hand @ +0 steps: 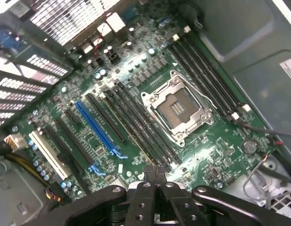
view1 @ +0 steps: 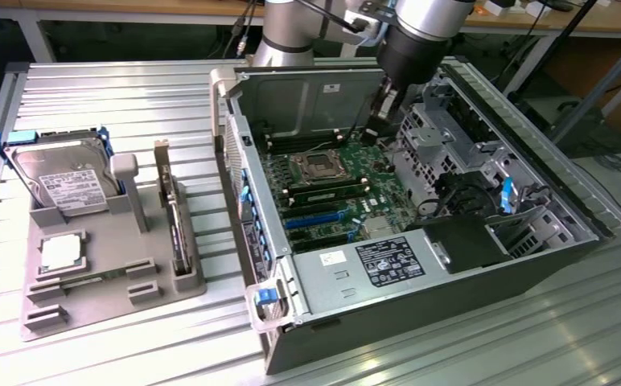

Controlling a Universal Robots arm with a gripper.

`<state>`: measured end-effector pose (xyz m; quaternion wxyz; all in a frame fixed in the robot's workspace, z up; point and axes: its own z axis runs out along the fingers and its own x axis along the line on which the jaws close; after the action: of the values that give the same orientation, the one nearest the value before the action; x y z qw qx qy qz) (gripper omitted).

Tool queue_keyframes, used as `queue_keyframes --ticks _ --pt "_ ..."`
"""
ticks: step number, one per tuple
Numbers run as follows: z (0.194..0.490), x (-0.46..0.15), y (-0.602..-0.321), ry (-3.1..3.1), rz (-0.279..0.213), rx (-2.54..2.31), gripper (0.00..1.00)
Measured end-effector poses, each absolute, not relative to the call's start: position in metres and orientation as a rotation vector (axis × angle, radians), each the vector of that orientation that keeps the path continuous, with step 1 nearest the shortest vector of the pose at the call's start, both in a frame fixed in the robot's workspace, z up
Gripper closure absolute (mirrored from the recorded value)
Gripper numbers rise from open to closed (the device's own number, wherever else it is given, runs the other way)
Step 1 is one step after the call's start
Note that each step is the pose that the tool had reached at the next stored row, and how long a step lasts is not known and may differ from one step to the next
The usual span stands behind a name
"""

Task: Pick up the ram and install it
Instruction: 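Press down the ram until it locks into place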

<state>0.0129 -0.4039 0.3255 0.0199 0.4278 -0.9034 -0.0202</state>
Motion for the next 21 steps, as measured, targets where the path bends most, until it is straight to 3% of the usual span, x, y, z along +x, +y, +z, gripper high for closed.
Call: queue_keyframes --ticks 21 --pt "0.3239 0.0129 -0.4039 -3.066 -0.077 0.537 0.90"
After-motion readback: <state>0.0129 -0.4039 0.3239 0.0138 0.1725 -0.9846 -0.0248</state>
